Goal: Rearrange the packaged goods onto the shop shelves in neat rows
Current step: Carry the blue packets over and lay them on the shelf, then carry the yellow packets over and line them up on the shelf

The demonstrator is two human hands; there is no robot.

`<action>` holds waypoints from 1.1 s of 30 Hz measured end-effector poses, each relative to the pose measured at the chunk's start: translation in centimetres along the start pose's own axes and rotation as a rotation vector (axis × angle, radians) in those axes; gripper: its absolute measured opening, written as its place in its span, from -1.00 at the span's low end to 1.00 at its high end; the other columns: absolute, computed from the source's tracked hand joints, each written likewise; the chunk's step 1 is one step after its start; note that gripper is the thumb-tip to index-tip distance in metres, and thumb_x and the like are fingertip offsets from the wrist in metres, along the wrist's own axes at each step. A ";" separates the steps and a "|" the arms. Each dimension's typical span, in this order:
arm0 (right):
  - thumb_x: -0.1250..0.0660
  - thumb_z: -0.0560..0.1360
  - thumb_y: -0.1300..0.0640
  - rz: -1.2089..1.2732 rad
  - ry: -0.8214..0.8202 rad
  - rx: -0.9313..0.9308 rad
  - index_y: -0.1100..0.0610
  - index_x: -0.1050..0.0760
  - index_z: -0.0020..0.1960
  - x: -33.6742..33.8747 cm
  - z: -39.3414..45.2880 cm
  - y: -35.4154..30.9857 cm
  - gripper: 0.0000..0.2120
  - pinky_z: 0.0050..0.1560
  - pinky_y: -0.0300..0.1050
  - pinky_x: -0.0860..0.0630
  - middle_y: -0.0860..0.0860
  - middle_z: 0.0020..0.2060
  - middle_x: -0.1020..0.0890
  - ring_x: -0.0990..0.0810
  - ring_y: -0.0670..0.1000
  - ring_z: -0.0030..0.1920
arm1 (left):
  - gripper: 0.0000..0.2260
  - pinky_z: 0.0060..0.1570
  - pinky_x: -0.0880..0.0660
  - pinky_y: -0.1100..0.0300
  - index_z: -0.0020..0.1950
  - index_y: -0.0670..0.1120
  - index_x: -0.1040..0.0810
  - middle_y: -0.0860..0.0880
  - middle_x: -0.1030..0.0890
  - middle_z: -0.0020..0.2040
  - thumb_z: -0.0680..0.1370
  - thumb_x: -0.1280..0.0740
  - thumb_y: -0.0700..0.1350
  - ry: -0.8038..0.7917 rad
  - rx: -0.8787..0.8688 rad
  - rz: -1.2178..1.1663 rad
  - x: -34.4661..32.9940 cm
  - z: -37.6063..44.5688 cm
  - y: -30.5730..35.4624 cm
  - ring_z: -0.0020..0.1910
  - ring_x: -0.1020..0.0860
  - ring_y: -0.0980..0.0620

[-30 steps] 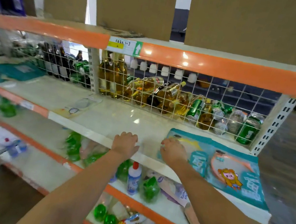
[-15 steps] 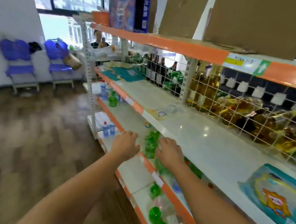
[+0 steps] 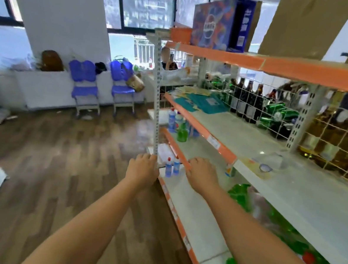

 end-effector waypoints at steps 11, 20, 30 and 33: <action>-0.03 0.63 0.02 -0.054 -0.115 0.085 0.12 -0.35 0.33 -4.5 12.5 -3.2 -0.65 0.27 0.02 -0.31 0.09 0.29 -0.44 -0.37 0.12 0.32 | -0.69 0.22 -0.36 0.00 0.28 -0.07 -0.44 -0.06 -0.49 0.31 0.61 -0.11 0.01 -0.039 0.085 0.024 -2.7 10.1 -5.8 0.30 -0.42 -0.11; -0.05 0.63 0.03 0.003 -0.041 0.098 0.07 -0.30 0.41 -4.2 27.2 -1.1 -0.62 0.25 0.05 -0.42 0.12 0.27 -0.49 -0.45 0.16 0.27 | -0.68 0.19 -0.37 0.01 0.30 -0.09 -0.42 -0.10 -0.48 0.30 0.62 -0.07 -0.02 0.016 0.138 0.000 -2.6 24.2 -7.2 0.27 -0.43 -0.13; -0.08 0.62 0.08 -0.079 -0.106 0.098 0.09 -0.30 0.40 -8.8 38.1 -0.4 -0.64 0.32 0.02 -0.32 0.13 0.33 -0.42 -0.37 0.16 0.33 | -0.67 0.21 -0.37 -0.03 0.30 -0.11 -0.42 -0.11 -0.49 0.29 0.62 -0.10 0.01 -0.053 0.115 -0.009 -5.4 35.4 -9.0 0.27 -0.44 -0.13; -0.05 0.62 0.05 -0.006 -0.098 0.038 0.06 -0.38 0.32 -10.1 42.5 -0.4 -0.69 0.18 -0.01 -0.39 0.11 0.25 -0.48 -0.43 0.14 0.23 | -0.67 0.20 -0.39 -0.02 0.30 -0.11 -0.41 -0.11 -0.50 0.28 0.62 -0.10 0.00 -0.053 0.072 -0.001 -5.9 39.5 -10.5 0.27 -0.44 -0.12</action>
Point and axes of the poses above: each hand's wrist, its own z-axis towards the middle knuckle, its own x-axis out of the back of the hand, y = z × x, the point moved 7 cm from there along z, towards the middle knuckle
